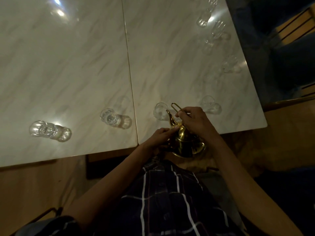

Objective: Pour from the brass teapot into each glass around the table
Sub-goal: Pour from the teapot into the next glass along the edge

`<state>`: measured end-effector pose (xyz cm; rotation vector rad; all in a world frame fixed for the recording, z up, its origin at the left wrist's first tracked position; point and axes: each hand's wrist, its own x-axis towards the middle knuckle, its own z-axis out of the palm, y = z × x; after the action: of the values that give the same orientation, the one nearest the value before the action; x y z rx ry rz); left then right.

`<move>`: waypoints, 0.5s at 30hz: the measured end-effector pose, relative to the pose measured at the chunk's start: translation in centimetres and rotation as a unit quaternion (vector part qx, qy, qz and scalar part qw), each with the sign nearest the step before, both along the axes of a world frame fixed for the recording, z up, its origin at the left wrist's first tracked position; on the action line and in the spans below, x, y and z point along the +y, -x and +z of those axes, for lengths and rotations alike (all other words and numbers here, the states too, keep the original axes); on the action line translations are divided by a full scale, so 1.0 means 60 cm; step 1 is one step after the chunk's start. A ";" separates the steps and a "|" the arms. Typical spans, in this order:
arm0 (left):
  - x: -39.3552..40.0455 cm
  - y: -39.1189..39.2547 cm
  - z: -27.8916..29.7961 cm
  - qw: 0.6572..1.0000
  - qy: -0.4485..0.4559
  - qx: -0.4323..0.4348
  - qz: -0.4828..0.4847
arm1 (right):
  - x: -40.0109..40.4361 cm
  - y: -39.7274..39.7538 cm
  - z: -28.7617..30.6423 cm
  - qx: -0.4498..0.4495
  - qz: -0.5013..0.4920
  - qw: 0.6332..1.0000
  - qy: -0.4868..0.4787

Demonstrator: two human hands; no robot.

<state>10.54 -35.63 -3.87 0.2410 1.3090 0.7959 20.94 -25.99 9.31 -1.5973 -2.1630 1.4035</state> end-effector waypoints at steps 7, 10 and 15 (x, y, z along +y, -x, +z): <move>-0.005 0.003 -0.001 1.000 0.002 -0.001 0.003 | -0.004 0.006 0.003 -0.001 0.003 1.000 0.002; -0.006 0.005 -0.001 1.000 0.001 -0.007 0.005 | -0.006 0.008 0.004 -0.003 0.003 1.000 -0.005; -0.008 0.008 -0.008 1.000 -0.003 -0.009 -0.001 | -0.012 0.011 0.003 -0.007 0.000 1.000 -0.009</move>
<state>10.06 -36.10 -4.34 0.2389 1.2904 0.7982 20.29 -26.68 9.52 -1.6060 -2.1770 1.3732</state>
